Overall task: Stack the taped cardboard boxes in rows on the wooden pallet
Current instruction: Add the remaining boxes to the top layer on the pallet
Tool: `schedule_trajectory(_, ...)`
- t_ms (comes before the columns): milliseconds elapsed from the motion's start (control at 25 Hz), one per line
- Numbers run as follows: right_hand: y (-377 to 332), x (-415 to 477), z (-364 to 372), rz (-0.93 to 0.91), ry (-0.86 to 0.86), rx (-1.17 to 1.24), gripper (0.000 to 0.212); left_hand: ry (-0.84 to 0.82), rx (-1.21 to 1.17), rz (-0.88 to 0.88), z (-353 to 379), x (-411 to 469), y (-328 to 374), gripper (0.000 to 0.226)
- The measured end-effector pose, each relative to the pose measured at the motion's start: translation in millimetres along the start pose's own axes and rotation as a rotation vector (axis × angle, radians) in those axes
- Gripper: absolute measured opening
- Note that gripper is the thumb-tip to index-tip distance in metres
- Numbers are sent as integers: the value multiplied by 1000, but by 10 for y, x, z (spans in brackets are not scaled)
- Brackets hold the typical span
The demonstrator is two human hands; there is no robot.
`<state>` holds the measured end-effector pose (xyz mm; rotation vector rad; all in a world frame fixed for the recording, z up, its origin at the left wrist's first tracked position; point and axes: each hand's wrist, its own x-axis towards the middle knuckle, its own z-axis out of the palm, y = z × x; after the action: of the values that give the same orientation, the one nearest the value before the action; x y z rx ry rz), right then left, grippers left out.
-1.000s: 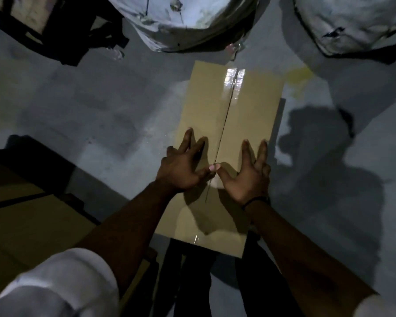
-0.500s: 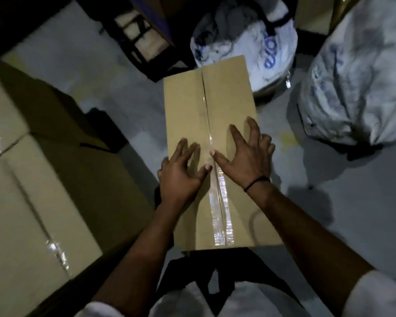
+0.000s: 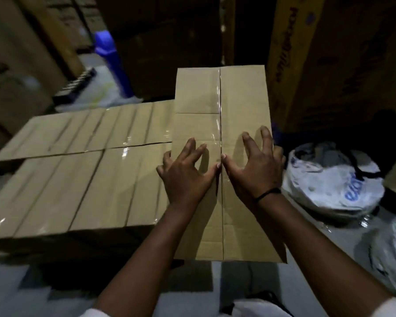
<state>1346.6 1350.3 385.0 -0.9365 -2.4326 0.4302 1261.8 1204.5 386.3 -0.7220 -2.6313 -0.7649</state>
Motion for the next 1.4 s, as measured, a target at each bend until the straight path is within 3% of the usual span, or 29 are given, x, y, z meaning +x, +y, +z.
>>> schedule_trajectory(120, -957, -616, 174, -135, -32, 112, 80, 108, 107, -122, -811, -451, -801, 63)
schedule_trajectory(280, -2042, -1456, 353, -338, -210, 251, 78, 168, 263, -309, -1793, -1175, -1662, 63)
schedule_trajectory(560, -3275, -2361, 594, -579, -370, 351, 77, 294, 345, -576, -2742, -1976, -2594, 60)
schedule_trajectory(800, -4173, -2655, 1003, -693, -444, 388, 77, 348, 438, -691, -3162, -2057, -3436, 62)
schedule_trajectory(1400, -6466, -2581, 2855, -716, -578, 367, 74, 281, 428, -805, -3508, -1145, -6072, 60)
